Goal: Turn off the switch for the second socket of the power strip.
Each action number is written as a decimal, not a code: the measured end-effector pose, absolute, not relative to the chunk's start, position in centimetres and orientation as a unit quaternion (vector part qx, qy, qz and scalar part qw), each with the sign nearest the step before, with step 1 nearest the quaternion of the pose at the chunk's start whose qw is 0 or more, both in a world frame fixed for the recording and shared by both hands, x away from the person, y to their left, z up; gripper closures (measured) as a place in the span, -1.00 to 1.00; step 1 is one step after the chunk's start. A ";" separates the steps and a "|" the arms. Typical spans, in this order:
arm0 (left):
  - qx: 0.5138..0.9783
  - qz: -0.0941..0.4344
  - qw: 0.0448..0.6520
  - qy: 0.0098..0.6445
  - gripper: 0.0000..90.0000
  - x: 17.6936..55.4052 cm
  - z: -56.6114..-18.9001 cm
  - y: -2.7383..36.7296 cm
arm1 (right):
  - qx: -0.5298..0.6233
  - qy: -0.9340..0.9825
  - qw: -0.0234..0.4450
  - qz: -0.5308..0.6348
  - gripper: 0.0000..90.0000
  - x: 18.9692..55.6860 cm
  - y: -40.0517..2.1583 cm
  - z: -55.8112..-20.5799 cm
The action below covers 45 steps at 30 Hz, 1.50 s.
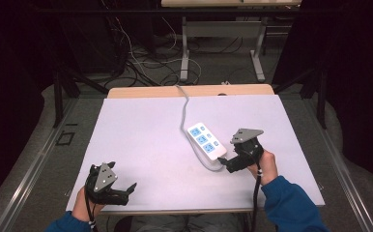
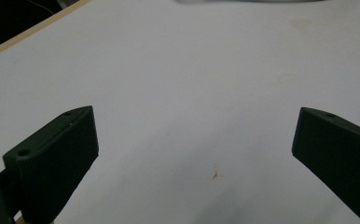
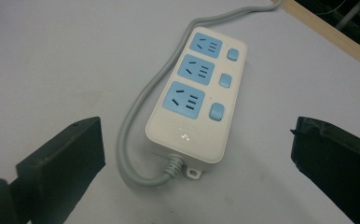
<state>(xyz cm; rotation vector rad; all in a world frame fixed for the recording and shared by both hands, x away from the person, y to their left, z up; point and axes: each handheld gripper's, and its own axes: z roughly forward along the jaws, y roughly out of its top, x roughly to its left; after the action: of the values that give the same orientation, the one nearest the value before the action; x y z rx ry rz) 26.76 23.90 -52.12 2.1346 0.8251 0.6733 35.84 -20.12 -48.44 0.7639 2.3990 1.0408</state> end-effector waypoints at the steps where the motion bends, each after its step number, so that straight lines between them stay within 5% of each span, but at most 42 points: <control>1: 0.832 0.261 0.369 0.322 -0.99 26.8 -52.1 23.9 | 0.278 0.859 0.208 0.375 -0.95 36.1 -20.1 -48.4; 45: 0.836 0.260 0.367 0.316 -0.99 26.9 -52.2 23.7 | 0.302 0.856 0.183 0.377 -0.98 41.7 -18.3 -48.4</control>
<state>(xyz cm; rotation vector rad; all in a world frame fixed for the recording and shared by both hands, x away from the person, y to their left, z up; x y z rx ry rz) 26.90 23.71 -52.21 2.1474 0.8109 0.6687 41.75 -18.29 -48.36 0.8527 2.4151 1.0643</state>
